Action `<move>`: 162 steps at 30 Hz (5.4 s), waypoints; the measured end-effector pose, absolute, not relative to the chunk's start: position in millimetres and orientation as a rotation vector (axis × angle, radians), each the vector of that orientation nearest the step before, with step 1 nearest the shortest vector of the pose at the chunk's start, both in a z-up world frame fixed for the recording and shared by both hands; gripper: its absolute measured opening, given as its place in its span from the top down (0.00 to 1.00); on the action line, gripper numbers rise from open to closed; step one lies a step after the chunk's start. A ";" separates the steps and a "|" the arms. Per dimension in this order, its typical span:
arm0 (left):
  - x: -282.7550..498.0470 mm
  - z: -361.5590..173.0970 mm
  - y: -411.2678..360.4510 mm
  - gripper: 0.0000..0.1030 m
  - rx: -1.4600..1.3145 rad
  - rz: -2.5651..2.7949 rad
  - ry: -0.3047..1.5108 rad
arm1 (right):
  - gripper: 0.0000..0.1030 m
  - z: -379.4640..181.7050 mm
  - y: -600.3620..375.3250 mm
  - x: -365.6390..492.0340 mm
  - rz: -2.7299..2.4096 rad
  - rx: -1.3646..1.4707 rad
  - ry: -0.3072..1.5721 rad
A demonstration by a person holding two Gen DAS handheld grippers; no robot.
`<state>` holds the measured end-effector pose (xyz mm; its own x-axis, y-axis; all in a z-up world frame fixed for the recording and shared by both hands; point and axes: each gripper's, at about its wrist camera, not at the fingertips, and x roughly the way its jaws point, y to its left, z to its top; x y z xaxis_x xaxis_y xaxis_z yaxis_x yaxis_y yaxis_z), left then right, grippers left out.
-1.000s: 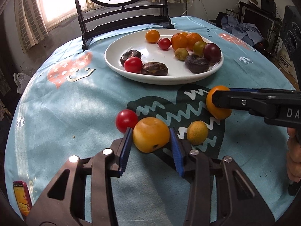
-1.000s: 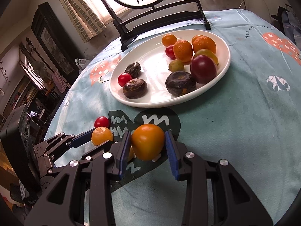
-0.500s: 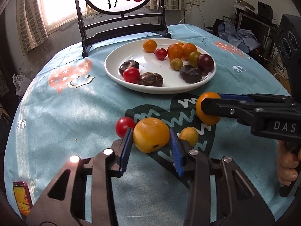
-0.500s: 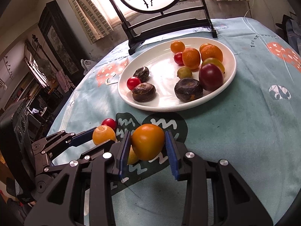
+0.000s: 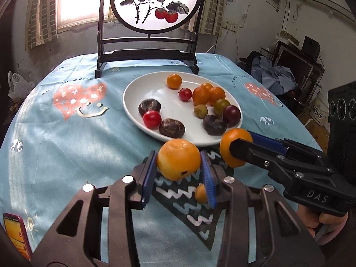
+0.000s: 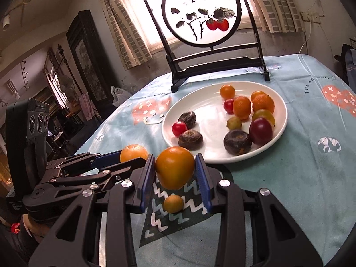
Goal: Organize fruits
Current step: 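Carry both orange tomatoes onto the white plate and open both tools, then grasp a small yellow fruit with the right tool while the left grasps a red tomato, then carry both fruits onto the white plate and open both tools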
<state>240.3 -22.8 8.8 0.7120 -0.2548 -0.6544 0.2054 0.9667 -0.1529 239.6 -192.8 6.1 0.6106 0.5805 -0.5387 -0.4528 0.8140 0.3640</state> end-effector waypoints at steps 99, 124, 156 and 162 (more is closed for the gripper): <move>260.0 -56.3 -17.8 0.52 0.077 -0.075 0.882 | 0.73 -31.9 -178.0 240.9 0.458 0.109 0.882; 241.3 -35.8 -17.5 0.73 0.045 -0.086 0.800 | 0.73 -28.1 -173.4 229.3 0.492 0.089 0.838; 384.2 20.7 -28.7 0.26 -0.077 -0.046 0.772 | 0.72 27.6 -206.3 332.9 0.426 0.181 0.648; 364.9 31.7 -15.8 0.20 -0.091 -0.016 0.732 | 0.72 17.0 -191.7 364.6 0.425 0.159 0.678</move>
